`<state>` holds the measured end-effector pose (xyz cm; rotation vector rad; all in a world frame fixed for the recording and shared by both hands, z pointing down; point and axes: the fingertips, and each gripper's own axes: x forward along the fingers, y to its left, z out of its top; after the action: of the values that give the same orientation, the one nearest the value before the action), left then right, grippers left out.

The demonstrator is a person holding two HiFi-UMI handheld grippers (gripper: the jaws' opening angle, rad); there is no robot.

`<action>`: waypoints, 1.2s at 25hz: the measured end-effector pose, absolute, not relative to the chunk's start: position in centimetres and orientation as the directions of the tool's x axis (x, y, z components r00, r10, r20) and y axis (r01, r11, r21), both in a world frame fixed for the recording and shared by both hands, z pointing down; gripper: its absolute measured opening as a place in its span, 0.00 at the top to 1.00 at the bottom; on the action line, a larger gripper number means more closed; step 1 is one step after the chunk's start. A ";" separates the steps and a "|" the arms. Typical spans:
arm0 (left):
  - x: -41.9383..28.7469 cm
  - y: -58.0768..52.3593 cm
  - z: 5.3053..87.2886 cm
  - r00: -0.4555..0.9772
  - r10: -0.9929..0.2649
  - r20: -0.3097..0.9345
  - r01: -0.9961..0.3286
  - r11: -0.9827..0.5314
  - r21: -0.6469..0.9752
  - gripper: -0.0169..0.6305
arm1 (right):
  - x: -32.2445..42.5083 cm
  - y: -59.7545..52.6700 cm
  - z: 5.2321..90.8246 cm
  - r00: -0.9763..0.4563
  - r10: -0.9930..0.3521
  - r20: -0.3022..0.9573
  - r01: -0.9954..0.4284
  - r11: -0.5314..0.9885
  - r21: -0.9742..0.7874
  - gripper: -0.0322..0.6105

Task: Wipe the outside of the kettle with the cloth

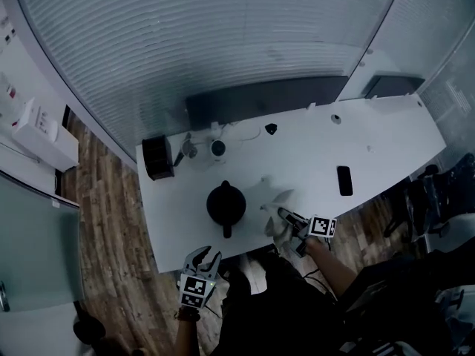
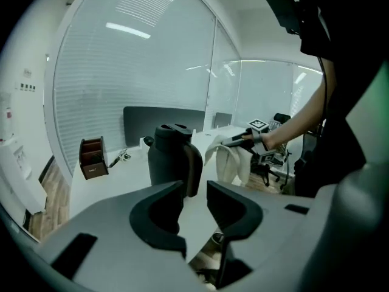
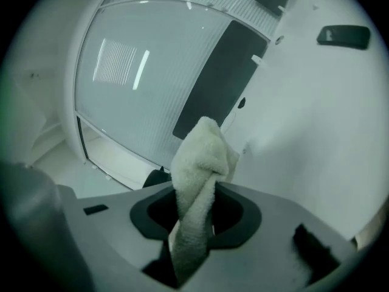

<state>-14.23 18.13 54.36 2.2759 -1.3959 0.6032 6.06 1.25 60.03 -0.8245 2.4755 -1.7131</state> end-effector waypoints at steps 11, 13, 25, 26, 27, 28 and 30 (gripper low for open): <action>-7.9 16.1 46.3 0.272 -0.943 0.193 -0.962 -0.262 0.077 0.86 | 4.7 -0.8 48.5 -0.938 -0.341 -0.067 -0.157 0.589 -0.792 0.77; -5.6 14.6 46.2 0.270 -0.945 0.187 -0.963 -0.262 0.066 0.92 | 6.0 0.1 45.4 -0.951 -0.289 -0.111 -0.130 0.698 -0.704 0.77; 6.5 9.5 44.5 0.136 -0.973 0.189 -0.990 -0.124 0.071 0.97 | 14.6 4.7 43.3 -1.000 0.000 0.008 -0.002 0.965 -0.263 0.78; 7.0 9.8 44.7 0.121 -0.974 0.194 -0.991 -0.107 0.080 0.97 | 14.9 5.1 43.5 -1.000 0.018 0.010 0.014 0.967 -0.255 0.78; 7.4 10.2 44.8 0.111 -0.974 0.199 -0.992 -0.096 0.087 0.97 | 15.1 5.7 43.5 -0.999 0.037 0.008 0.033 0.969 -0.247 0.78; 7.9 10.6 45.0 0.106 -0.973 0.203 -0.992 -0.090 0.088 0.97 | 15.1 6.3 43.5 -0.998 0.057 0.005 0.054 0.970 -0.238 0.79; 8.5 11.6 45.0 0.100 -0.972 0.211 -0.993 -0.086 0.077 0.97 | 14.8 7.7 43.0 -0.995 0.095 -0.007 0.094 0.968 -0.233 0.79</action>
<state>8.47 11.56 45.02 2.1721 -1.9765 0.1549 14.81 7.70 43.00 0.1493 3.1203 -0.3697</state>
